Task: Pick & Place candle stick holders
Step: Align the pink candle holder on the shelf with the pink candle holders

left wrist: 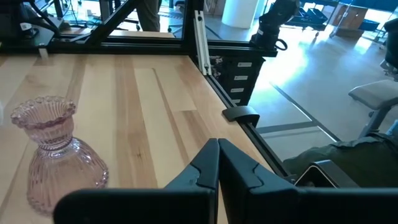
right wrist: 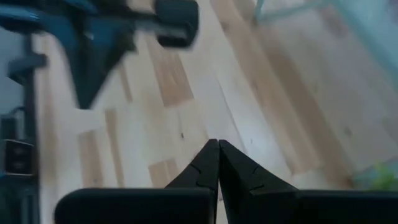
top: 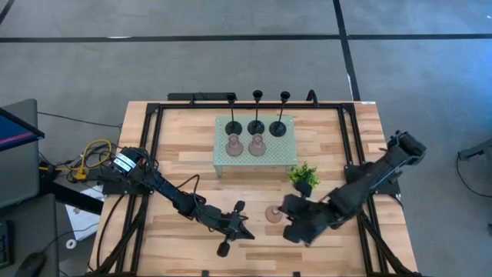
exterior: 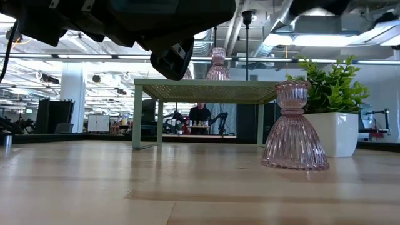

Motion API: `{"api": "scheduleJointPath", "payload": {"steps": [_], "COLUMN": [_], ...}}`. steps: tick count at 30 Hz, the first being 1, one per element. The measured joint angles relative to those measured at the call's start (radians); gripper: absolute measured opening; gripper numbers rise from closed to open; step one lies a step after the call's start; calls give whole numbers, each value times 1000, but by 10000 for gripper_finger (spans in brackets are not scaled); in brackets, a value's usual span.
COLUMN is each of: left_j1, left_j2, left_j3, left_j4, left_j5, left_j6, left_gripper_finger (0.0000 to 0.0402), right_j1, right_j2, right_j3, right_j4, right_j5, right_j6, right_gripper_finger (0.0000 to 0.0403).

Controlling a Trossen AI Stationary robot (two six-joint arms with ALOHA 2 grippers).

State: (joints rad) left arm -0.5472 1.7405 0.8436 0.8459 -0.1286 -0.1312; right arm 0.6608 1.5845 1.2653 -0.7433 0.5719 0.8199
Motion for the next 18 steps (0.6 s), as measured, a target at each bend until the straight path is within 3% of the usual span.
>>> {"api": "scheduleJointPath", "payload": {"steps": [9, 18], "left_j1": [-1, -2], "left_j2": [0, 0], "left_j3": [0, 0], "left_j4": [0, 0], "left_j5": [-1, -1], "left_j6": [3, 3], "left_gripper_finger": [4, 4], "right_j1": [205, 282], "right_j2": [-26, -29], "right_j3": [-50, -274], "right_j4": [-54, 16], "right_j5": [282, 331], "right_j6": [55, 272], "right_gripper_finger": [0, 0]}}
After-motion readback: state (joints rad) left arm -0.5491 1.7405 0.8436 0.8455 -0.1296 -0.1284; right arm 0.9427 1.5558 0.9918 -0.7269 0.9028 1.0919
